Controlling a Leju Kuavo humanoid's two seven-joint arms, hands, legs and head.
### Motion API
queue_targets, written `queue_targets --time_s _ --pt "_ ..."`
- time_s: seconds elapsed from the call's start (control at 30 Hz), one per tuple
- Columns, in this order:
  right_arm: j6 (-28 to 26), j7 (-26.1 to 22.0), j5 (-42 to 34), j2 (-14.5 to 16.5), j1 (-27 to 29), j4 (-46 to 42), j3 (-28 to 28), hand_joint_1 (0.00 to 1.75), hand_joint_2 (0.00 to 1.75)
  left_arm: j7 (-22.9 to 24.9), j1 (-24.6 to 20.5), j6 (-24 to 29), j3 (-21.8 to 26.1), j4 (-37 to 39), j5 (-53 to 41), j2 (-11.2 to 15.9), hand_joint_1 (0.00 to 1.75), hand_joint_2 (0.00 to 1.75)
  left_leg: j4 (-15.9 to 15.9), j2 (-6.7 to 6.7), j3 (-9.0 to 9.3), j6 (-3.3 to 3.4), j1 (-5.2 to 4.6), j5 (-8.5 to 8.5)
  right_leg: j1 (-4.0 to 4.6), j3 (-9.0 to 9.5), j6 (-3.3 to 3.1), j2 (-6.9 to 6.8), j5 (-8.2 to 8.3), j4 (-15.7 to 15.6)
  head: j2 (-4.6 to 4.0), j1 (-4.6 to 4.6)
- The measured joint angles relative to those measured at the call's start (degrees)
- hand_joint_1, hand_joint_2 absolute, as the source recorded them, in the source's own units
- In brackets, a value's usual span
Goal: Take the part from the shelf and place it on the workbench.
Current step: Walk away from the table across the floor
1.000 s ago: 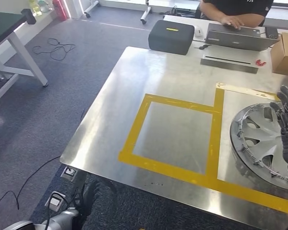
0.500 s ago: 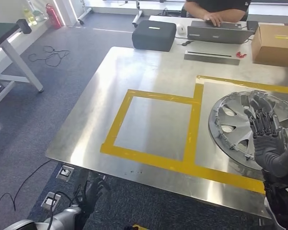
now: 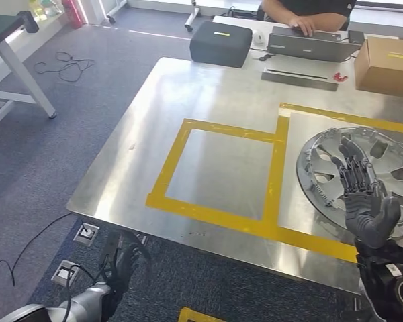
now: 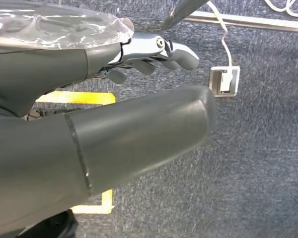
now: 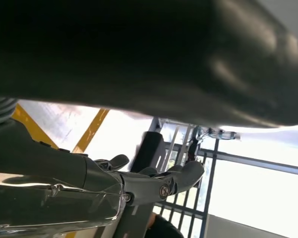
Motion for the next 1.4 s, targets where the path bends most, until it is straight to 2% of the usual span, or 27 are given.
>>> queue_targets --time_s 0.07,0.1,0.13,0.2,0.27,0.33,0.4,0.43,0.5,0.57,0.6,0.63,0.67,0.73,0.8,0.87,0.9,0.93,1.0,1.07,1.1,1.13,1.17,1.23,1.3,1.33,1.4 --pt "-0.63 0.20 0.65 0.06 0.35 -0.39 0.04 0.00 0.00 0.03 0.07 0.01 0.00 0.00 -0.05 -0.18 0.00 0.00 0.04 0.02 -0.41 0.05 0.03 0.27 -0.27 -2.11 0.51 -0.01 -3.49 7.12 0.00 0.56" --pt "-0.88 0.27 0.85 0.11 0.52 -0.56 0.04 0.00 0.00 0.07 0.11 0.03 0.00 0.00 -0.09 -0.28 0.00 0.00 0.09 0.02 -0.65 -0.02 0.07 0.44 -0.42 -2.11 0.74 -0.02 -3.67 8.36 0.00 0.71" --pt "-1.04 0.32 1.01 0.18 0.61 -0.75 0.04 0.00 0.00 0.11 0.13 0.04 0.00 0.00 -0.12 -0.36 0.00 0.00 0.18 0.01 -0.88 -0.15 0.14 0.59 -0.57 -0.99 0.95 -0.04 -2.71 7.18 0.00 0.81" --pt "-1.26 0.33 1.19 0.33 0.64 -1.21 0.03 0.00 0.00 0.20 0.12 0.07 0.00 0.00 -0.17 -0.49 0.00 0.00 0.53 0.01 -1.25 -0.43 0.28 0.78 -0.86 3.75 1.20 -0.09 0.54 -0.51 0.00 0.96" --pt "-1.52 0.25 1.40 0.44 0.67 -1.69 -0.01 0.00 0.00 0.27 0.04 0.08 0.00 0.00 -0.23 -0.56 0.00 0.00 1.05 -0.02 -1.71 -0.95 0.20 0.99 -0.82 7.79 1.00 0.01 2.20 -7.21 0.00 1.14" --pt "-1.92 0.12 1.64 0.57 0.90 -2.22 -0.13 0.00 0.00 0.36 0.00 0.08 0.00 0.00 -0.31 -0.60 0.00 0.00 1.36 -0.04 -2.17 -1.68 0.08 1.46 -0.57 8.61 0.35 0.16 2.36 -8.84 0.00 1.15" --pt "-2.23 0.05 1.82 0.78 1.21 -2.77 -0.33 0.00 0.00 0.53 0.01 0.08 0.00 0.00 -0.38 -0.60 0.00 0.00 1.93 -0.09 -2.71 -2.37 0.13 1.27 -0.78 8.06 -0.61 0.08 2.93 -9.04 0.00 1.12" --pt "-2.32 0.04 1.90 0.86 1.30 -3.08 -0.43 0.00 0.00 0.62 -0.01 0.08 0.00 0.00 -0.44 -0.62 0.00 0.00 3.21 -0.13 -3.33 -2.71 0.22 0.07 -0.89 7.73 -1.13 0.03 3.32 -9.14 0.00 1.03" --pt "-2.39 0.04 2.00 1.03 1.37 -3.58 -0.58 0.00 0.00 0.73 -0.06 0.08 0.00 0.00 -0.52 -0.67 0.00 0.00 9.29 -0.20 -5.75 -3.41 0.60 -4.54 -0.98 6.82 -1.86 -0.05 4.12 -9.24 0.00 0.75" --pt "-2.42 0.05 2.04 1.19 1.51 -3.90 -0.65 0.00 0.00 0.80 -0.02 0.11 0.00 0.00 -0.55 -0.70 0.00 0.00 17.05 -0.20 -8.36 -3.94 1.08 -8.59 -0.92 5.81 -2.02 -0.05 4.85 -9.19 0.00 0.43" --pt "-2.45 0.07 2.09 1.25 1.61 -4.01 -0.71 0.00 0.00 0.84 0.00 0.13 0.00 0.00 -0.56 -0.73 0.00 0.00 18.98 -0.20 -8.67 -4.12 1.30 -9.08 -0.91 5.34 -1.96 -0.05 5.19 -9.16 0.00 0.36" --pt "-2.51 0.09 2.13 1.29 1.69 -4.09 -0.79 0.00 0.00 0.85 0.00 0.14 0.00 0.00 -0.56 -0.76 0.00 0.00 18.66 -0.19 -7.86 -4.23 1.49 -8.46 -0.93 4.93 -1.86 -0.04 5.50 -9.12 0.00 0.30" --pt "-2.61 0.15 2.20 1.33 1.75 -4.17 -0.90 0.00 0.00 0.85 -0.03 0.14 0.00 0.00 -0.56 -0.78 0.00 0.00 16.09 -0.19 -5.93 -4.26 1.66 -7.05 -0.97 4.60 -1.70 -0.04 5.77 -9.07 0.00 0.23" --pt "-2.80 0.32 2.42 1.42 1.77 -4.56 -1.11 0.00 0.00 0.85 -0.23 0.13 0.00 0.00 -0.56 -0.82 0.00 0.00 7.50 -0.26 -0.36 -4.13 1.80 -4.31 -0.97 4.11 -1.24 -0.01 6.19 -8.93 0.00 -0.05" --pt "-2.91 0.50 2.75 1.45 1.81 -5.11 -1.34 0.00 0.00 0.85 -0.44 0.12 0.00 0.00 -0.55 -0.85 0.00 0.00 1.92 -0.43 2.78 -3.72 1.60 -3.26 -0.91 3.78 -0.52 -0.03 6.68 -8.89 0.00 -0.14" --pt "-2.99 0.65 2.98 1.48 2.06 -5.46 -1.53 0.00 0.00 0.85 -0.44 0.11 0.00 0.00 -0.47 -0.87 0.00 0.00 1.00 -0.53 2.73 -3.07 1.31 -2.93 -0.99 3.52 0.33 -0.03 7.28 -9.01 0.00 0.08" --pt "-3.03 0.69 3.02 1.52 2.29 -5.55 -1.62 0.00 0.00 0.85 -0.44 0.11 0.00 0.00 -0.43 -0.89 0.00 0.00 0.79 -0.44 2.49 -2.63 1.30 -2.59 -1.13 3.30 0.63 0.00 7.09 -8.82 0.00 0.21" --pt "-3.05 0.75 3.05 1.56 2.50 -5.59 -1.74 0.00 0.00 0.85 -0.47 0.10 0.00 0.00 -0.40 -0.91 0.00 0.00 0.64 -0.36 2.14 -2.12 1.30 -2.17 -1.22 2.82 0.85 0.02 6.05 -7.93 0.00 0.39" --pt "-3.07 0.79 3.08 1.60 2.81 -5.71 -2.04 0.00 0.00 0.84 -0.55 0.07 0.00 0.00 -0.39 -0.95 0.00 0.00 0.40 -0.18 1.21 -1.17 1.24 -1.24 -1.33 0.91 0.95 0.04 1.28 -2.66 0.00 0.91" --pt "-2.98 0.72 3.11 1.61 3.09 -5.83 -2.39 0.00 0.00 0.84 -0.52 0.04 0.00 0.00 -0.39 -0.96 0.00 0.00 0.43 -0.14 0.07 -0.68 0.92 -0.39 -1.19 -1.21 0.96 0.04 -3.62 5.26 0.00 1.29" --pt "-2.90 0.69 3.13 1.62 3.26 -5.85 -2.55 0.00 0.00 0.85 -0.49 0.02 0.00 0.00 -0.40 -0.99 0.00 0.00 0.46 -0.13 -0.55 -0.59 0.74 0.07 -1.10 -1.49 0.92 0.04 -4.47 7.88 0.00 1.34" --pt "-2.80 0.66 3.16 1.65 3.38 -5.86 -2.69 0.00 0.00 0.87 -0.48 -0.01 0.00 0.00 -0.40 -1.03 0.00 0.00 0.49 -0.13 -1.17 -0.55 0.58 0.55 -0.99 -0.84 0.81 0.04 -3.97 8.47 0.00 1.36" --pt "-2.69 0.64 3.19 1.69 3.44 -5.86 -2.81 0.00 0.00 0.88 -0.48 -0.03 0.00 0.00 -0.41 -1.08 0.00 0.00 0.54 -0.14 -1.77 -0.57 0.42 1.02 -0.87 0.83 0.60 0.03 -2.46 6.87 0.00 1.38" --pt "-2.50 0.60 3.21 1.78 3.37 -5.88 -2.97 0.00 0.00 0.91 -0.51 -0.04 0.00 0.00 -0.42 -1.16 0.00 0.00 0.71 -0.16 -2.77 -0.78 0.17 1.87 -0.50 6.27 -0.10 0.01 0.58 -0.92 0.00 1.38" --pt "-2.34 0.61 3.25 1.87 3.28 -5.96 -3.10 0.00 0.00 0.95 -0.59 -0.04 0.00 0.00 -0.44 -1.22 0.00 0.00 0.86 -0.10 -3.40 -1.23 0.00 2.78 -0.09 10.62 -0.70 -0.02 1.17 -8.29 0.00 1.29" --pt "-2.27 0.62 3.27 1.91 3.24 -5.99 -3.17 0.00 0.00 0.97 -0.63 -0.04 0.00 0.00 -0.46 -1.24 0.00 0.00 0.81 -0.07 -3.58 -1.52 0.00 3.27 0.09 11.41 -0.91 -0.03 0.99 -10.03 0.00 1.25" --pt "-2.16 0.71 3.29 1.97 3.23 -6.02 -3.30 0.00 0.00 1.01 -0.67 -0.04 0.00 0.00 -0.48 -1.20 0.00 0.00 0.67 -0.07 -3.85 -2.14 0.07 4.10 0.03 10.77 -1.37 -0.17 1.77 -10.81 0.00 1.32"
